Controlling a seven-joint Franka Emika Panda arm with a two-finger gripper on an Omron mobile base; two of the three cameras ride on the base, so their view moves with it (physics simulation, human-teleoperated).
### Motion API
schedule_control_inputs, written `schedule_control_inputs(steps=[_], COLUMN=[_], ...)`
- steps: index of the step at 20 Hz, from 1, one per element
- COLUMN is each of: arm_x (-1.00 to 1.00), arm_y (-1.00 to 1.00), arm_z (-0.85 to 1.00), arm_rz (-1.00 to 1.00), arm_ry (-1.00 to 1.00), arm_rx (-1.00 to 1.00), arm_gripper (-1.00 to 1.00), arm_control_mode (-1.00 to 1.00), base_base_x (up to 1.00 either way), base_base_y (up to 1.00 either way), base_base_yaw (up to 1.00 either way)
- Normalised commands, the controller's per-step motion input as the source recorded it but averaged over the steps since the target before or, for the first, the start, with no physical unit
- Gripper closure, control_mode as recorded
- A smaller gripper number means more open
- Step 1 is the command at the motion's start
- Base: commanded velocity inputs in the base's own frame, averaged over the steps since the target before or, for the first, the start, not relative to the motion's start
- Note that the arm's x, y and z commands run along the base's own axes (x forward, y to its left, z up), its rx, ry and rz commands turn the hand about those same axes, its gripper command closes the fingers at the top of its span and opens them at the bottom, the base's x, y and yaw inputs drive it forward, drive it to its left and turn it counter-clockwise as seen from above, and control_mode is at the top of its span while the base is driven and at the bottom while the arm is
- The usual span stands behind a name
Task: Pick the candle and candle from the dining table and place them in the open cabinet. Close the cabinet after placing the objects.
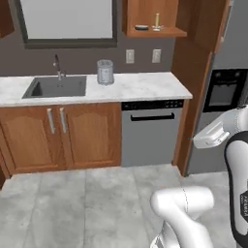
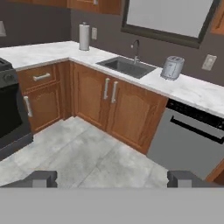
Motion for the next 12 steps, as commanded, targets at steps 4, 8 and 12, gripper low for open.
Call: schedule_control_inputs(steps=[4,8,12], arm_x=[0.00,0.00,0.00], arm_y=[0.00,0.00,0.00], arm_z=[0.00,0.00,0.00], arm_rz=[0.00,0.00,0.00], arm_ry=[0.00,0.00,0.00], arm_rx=[0.00,0.00,0.00], arm_gripper=[-1.00,-1.00,-1.00], arm_control_mode=[1.00,1.00,1.00], base_base_x=[-0.95,-0.94,-0.95], base_base_y=[-0.27,-0.28,-0.34], base_base_yaw=[0.69,0.72,0.73])
